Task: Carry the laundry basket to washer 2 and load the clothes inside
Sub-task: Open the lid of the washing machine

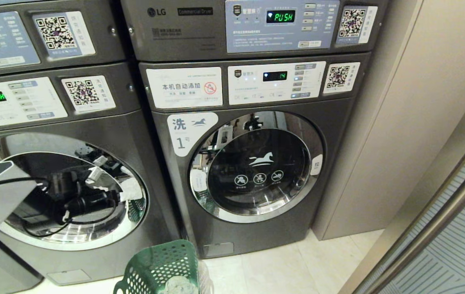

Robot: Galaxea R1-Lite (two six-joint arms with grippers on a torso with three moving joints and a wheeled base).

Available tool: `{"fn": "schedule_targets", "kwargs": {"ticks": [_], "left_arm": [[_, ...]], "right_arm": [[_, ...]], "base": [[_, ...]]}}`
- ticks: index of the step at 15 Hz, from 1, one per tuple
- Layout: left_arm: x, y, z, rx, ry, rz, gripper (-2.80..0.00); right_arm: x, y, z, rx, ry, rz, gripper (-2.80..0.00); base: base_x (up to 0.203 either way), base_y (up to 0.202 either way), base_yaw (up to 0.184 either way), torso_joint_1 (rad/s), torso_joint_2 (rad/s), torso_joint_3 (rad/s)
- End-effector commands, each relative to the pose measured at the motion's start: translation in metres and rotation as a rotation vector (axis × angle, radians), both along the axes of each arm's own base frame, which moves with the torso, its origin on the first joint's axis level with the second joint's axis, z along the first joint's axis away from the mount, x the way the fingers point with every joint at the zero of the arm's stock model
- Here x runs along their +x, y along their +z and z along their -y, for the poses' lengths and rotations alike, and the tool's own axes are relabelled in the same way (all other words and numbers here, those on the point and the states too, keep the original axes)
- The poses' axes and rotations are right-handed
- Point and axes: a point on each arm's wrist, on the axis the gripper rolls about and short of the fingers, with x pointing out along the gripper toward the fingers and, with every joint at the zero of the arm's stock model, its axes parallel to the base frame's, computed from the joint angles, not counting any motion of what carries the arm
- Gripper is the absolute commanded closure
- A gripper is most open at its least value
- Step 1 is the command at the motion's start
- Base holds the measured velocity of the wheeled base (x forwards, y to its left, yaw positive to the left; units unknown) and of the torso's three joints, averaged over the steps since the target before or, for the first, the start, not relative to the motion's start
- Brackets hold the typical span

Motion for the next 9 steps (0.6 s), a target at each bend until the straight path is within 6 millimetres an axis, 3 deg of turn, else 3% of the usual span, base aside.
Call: {"fn": "schedule_targets", "kwargs": {"ticks": [1,5,9], "left_arm": [[-0.007,0.013,-0.004,0.004,0.012,0.015,-2.8],[-0.025,0.024,-0.013,0.005,0.045,0.004,-2.8],[-0.041,0.048,-0.014,0.017,0.068,0.018,-2.8]], "right_arm": [[0.0,0.0,0.0,0.0,0.001,0.0,0.0],[0.0,0.0,0.0,0.0,0.002,0.0,0.0],[0.0,0.0,0.0,0.0,0.001,0.0,0.0]], "base": [[0.0,0.0,0.0,0.0,0.0,0.0],[0.0,0.0,0.0,0.0,0.0,0.0],[0.0,0.0,0.0,0.0,0.0,0.0]]}}
